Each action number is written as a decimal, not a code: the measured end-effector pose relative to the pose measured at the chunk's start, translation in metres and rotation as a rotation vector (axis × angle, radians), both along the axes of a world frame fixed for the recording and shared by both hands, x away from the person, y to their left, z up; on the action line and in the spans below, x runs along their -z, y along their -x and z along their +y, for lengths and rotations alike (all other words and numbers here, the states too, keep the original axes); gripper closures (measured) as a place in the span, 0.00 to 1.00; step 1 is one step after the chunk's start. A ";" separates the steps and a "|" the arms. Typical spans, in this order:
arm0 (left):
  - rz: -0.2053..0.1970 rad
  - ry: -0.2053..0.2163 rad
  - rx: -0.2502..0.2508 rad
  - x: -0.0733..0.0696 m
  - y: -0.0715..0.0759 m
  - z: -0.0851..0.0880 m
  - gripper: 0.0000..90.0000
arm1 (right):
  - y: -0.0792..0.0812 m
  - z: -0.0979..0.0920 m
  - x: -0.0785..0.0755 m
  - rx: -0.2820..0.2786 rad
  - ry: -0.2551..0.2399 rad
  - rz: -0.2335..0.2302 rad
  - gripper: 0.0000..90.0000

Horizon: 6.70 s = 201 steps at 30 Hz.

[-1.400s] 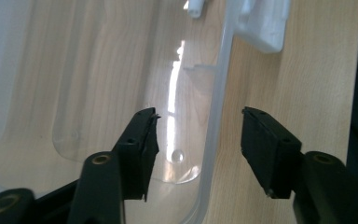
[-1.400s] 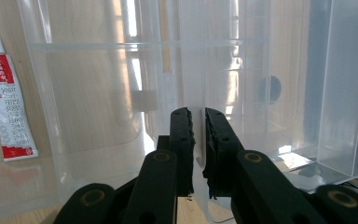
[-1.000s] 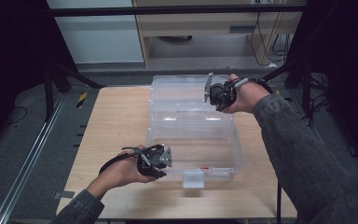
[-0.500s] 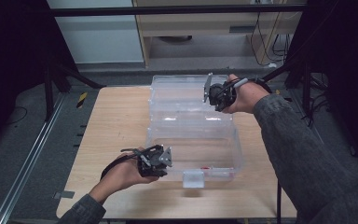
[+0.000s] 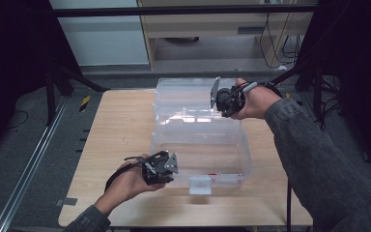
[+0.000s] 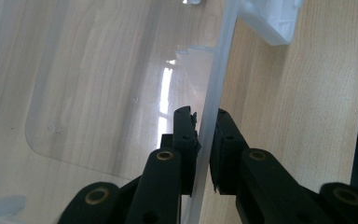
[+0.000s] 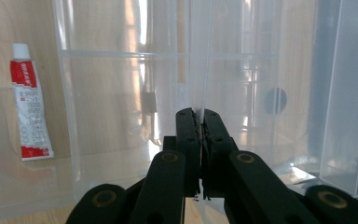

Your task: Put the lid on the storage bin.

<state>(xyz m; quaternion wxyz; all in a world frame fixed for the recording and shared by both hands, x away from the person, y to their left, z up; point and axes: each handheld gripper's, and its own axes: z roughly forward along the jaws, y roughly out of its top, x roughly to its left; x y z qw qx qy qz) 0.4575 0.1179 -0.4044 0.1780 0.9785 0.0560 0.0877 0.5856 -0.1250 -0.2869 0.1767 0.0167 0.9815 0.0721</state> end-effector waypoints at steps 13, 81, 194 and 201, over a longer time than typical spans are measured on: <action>0.007 0.031 -0.033 0.002 0.001 0.001 0.90 | 0.029 0.003 -0.004 -0.039 0.016 -0.049 0.97; 0.008 0.092 -0.144 0.008 0.003 -0.001 0.87 | 0.087 -0.008 0.009 -0.087 -0.038 -0.111 0.94; -0.090 0.570 -0.471 -0.130 -0.071 0.073 1.00 | 0.110 -0.020 0.028 -0.103 -0.091 -0.075 0.90; -0.092 0.553 -0.487 -0.133 -0.079 0.072 1.00 | 0.110 -0.021 0.030 -0.108 -0.093 -0.074 0.90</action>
